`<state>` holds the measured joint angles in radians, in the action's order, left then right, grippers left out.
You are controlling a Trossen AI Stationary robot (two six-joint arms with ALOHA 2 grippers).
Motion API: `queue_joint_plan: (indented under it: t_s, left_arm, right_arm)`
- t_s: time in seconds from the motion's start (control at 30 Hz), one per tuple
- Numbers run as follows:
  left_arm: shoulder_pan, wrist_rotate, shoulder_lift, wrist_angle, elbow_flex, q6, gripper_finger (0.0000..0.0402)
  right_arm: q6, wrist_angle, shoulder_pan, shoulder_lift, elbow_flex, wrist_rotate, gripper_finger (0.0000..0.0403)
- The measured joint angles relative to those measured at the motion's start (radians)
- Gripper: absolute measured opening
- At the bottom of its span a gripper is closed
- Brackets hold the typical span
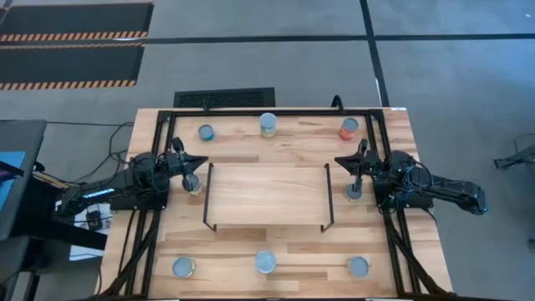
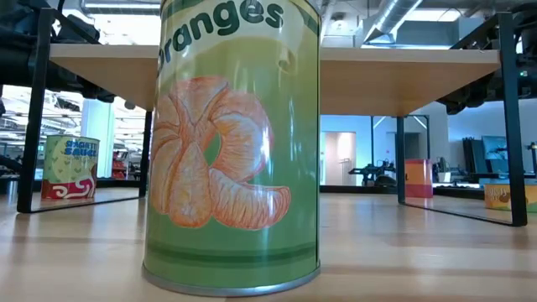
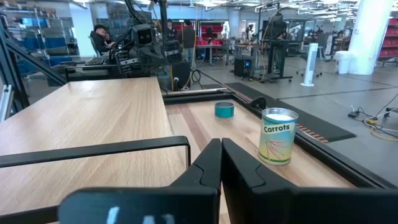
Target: Pick and place cans onto a shelf
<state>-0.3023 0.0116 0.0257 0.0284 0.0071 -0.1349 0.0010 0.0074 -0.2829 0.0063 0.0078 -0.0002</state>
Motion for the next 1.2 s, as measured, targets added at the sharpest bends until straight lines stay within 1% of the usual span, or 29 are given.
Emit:
queue_joint_plan:
  t_s: [0.13,0.27,0.7,0.83,1.1,1.2]
  left_arm:
    - [0.000,0.000,0.000,0.000,0.000,0.000,0.0000]
    - [0.000,0.000,0.000,0.000,0.000,0.000,0.0000]
    - [0.000,0.000,0.000,0.000,0.000,0.000,0.0000]
    - [0.000,0.000,0.000,0.000,0.000,0.000,0.0000]
    - [0.000,-0.002,0.000,0.006,0.000,0.000,0.0000]
    - [0.000,-0.003,0.000,0.003,0.000,0.004,0.0000]
  right_arm:
    - [0.000,0.000,0.000,0.000,0.000,0.003,0.0029]
    - [0.000,0.006,-0.014,0.000,0.000,0.041,0.0028]
    - [0.004,0.010,-0.014,0.000,0.000,0.048,0.0029]
    - [0.159,0.021,-0.005,0.000,0.000,0.052,0.0027]
    - [0.174,0.083,-0.005,0.000,0.000,0.056,0.0029]
    - [0.175,0.141,-0.011,0.000,0.000,0.070,0.0026]
